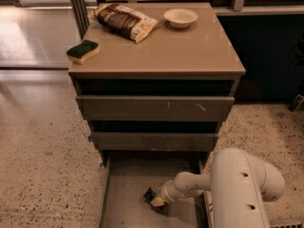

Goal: Place rxbar blueberry into bottom drawer

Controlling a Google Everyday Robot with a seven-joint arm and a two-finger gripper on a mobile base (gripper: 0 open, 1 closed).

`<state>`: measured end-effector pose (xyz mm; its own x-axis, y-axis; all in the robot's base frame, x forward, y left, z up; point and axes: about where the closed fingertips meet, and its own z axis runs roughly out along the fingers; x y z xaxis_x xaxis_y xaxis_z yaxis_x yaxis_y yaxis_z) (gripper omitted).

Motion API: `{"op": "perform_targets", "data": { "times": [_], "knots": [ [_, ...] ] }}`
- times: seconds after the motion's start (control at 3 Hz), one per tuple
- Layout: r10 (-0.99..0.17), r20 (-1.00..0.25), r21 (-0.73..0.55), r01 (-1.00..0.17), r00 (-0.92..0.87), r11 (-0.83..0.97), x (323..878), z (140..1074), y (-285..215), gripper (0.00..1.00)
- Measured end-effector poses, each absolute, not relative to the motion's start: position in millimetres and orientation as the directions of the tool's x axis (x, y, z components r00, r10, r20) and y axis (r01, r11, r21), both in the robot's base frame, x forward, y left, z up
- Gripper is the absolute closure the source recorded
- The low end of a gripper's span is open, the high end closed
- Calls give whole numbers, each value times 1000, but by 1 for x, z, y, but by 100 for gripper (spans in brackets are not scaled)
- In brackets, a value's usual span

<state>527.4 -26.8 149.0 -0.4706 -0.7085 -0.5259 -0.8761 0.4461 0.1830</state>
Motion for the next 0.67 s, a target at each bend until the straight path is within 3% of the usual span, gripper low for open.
{"op": "perform_targets", "data": {
  "times": [0.67],
  "knots": [
    [-741, -482, 97, -868, -469, 487, 543, 124, -40, 100]
  ]
}}
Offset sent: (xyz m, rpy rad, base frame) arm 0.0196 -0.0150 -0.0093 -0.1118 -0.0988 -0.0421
